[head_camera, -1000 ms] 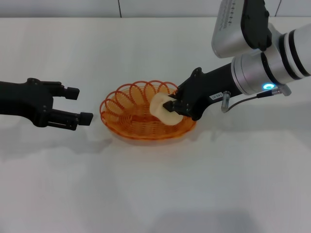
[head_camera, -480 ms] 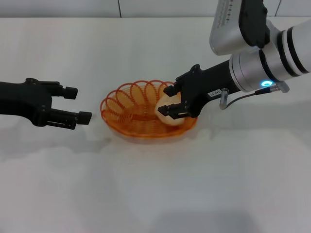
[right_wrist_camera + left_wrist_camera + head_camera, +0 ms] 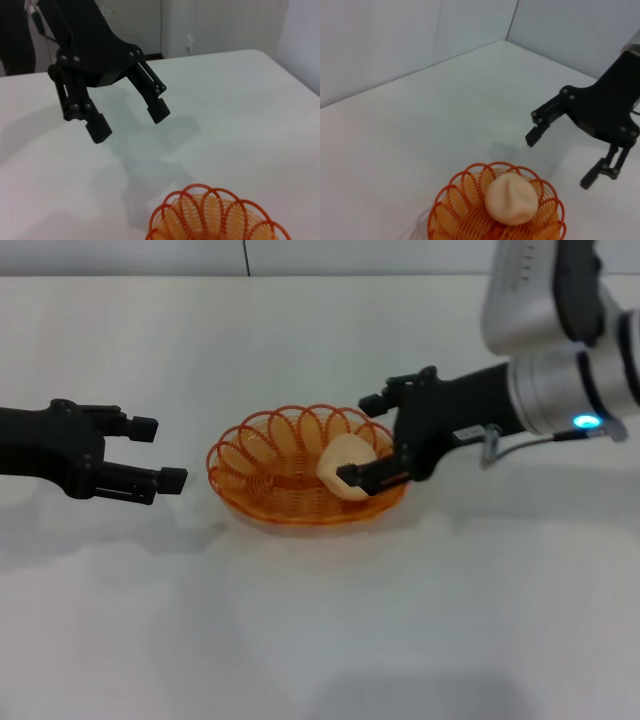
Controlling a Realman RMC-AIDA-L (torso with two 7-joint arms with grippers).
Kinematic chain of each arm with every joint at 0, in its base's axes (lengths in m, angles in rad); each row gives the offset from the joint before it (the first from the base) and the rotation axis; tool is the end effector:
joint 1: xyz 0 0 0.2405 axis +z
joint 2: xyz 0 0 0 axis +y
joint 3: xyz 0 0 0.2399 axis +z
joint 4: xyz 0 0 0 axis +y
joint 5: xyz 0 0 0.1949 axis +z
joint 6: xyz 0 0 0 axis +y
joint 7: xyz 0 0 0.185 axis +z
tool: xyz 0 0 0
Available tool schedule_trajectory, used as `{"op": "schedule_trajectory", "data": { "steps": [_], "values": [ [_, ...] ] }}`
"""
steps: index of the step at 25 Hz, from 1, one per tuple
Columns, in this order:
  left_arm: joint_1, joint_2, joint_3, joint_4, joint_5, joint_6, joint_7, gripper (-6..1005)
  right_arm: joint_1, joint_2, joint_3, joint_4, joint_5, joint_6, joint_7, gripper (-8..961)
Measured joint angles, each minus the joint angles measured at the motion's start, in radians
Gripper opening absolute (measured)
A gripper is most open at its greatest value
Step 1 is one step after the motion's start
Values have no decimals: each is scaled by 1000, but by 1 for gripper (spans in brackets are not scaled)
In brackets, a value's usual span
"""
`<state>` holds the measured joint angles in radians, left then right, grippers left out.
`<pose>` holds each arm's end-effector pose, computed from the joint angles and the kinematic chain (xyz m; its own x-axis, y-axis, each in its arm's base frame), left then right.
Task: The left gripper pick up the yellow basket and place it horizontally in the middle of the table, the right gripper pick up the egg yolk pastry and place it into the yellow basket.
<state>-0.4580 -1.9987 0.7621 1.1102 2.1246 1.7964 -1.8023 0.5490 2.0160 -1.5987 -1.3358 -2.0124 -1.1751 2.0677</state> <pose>-0.2289 0.3099 0.0438 0.8448 0.4598 0.2736 0.5076 -0.8505 -0.1381 0.1040 0.3420 -0.0654 0.9846 -0.1304 -0.1167 -0.1554 -0.9581 -0.2408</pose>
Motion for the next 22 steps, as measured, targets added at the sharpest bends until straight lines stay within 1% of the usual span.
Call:
{"op": "schedule_trajectory", "data": {
  "steps": [2,5,11,14,18,22],
  "values": [
    [3,0,-6,0,0,0,7,888,-44,-1,6,-37,12,-12,-25,869],
    [10,0,-25,0,0,0,27,888,-110,-2,32,-64,78,-50,-92,869],
    [23,0,-37,-2,-5,1,53,888,-231,-4,148,-63,240,-160,-221,869],
    [43,1,-39,-3,-27,4,61,888,-265,-7,179,-59,275,-198,-261,869],
    [82,5,-40,-3,-70,9,90,888,-293,-9,185,-58,293,-222,-312,869],
    [82,1,-40,-5,-79,15,118,888,-301,-10,186,-57,298,-236,-321,869]
  ]
}}
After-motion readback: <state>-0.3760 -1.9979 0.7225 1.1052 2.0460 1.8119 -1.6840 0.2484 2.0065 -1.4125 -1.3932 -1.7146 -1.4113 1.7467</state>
